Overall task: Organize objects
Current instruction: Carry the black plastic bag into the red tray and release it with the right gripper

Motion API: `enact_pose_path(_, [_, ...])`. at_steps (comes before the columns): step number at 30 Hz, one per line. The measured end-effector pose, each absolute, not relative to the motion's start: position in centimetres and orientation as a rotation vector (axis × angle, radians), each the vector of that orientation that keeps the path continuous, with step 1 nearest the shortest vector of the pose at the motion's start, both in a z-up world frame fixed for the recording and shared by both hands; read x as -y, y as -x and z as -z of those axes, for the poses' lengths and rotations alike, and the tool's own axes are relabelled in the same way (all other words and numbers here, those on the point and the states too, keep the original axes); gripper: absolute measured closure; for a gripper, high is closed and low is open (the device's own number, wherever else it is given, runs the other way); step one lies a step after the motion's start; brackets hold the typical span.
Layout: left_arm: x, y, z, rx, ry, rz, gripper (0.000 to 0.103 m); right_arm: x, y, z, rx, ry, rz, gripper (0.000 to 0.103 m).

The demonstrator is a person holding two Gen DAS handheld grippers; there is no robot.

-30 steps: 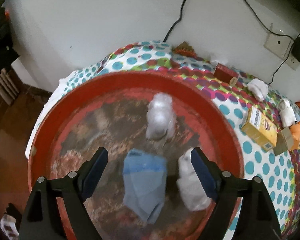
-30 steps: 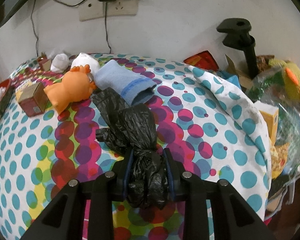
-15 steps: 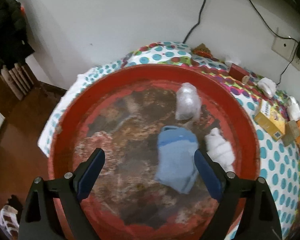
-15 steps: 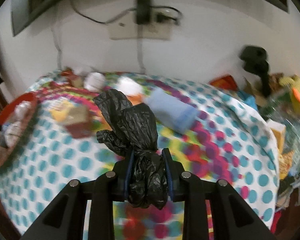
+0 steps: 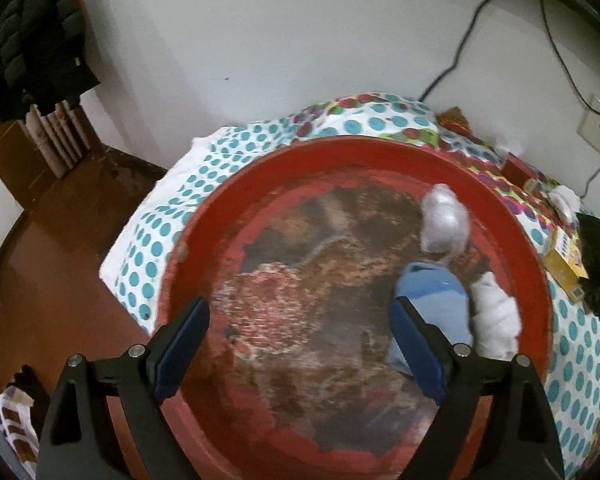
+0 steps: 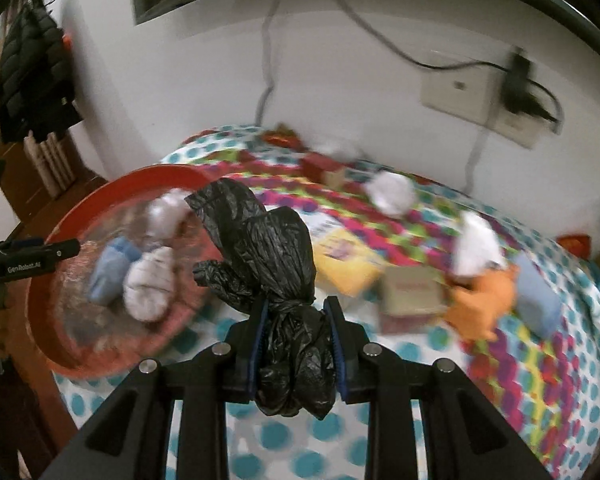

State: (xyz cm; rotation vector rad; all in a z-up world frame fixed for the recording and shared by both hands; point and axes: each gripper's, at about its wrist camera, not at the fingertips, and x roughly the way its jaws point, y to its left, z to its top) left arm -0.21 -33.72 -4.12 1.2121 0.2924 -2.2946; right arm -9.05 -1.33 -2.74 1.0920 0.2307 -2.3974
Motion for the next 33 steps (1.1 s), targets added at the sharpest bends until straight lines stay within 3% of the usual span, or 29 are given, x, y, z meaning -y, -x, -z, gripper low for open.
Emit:
enact_pose_path(12, [37.1,-1.5,4.2,-0.378,-1.186,2.251,0.013,12.3,9.5,3.4,-0.251,-1.077,2.244,0.075])
enact_pose_path(25, [37.0,-1.2,4.6,-0.406,-1.197,2.295,0.013,15.2,10.5,5.4,-0.293,-1.09,2.212,0.073])
enact_pose_path(30, [36.2,-0.9,4.4,-0.387,-1.201,2.32,0.013,15.0,9.9,4.7,-0.303,-1.071,2.215,0.056])
enact_pose_path(33, [35.7,-0.8,4.1,-0.406,-1.198,2.353,0.013,13.9,9.3,3.7,-0.29,-1.044,2.235,0.051])
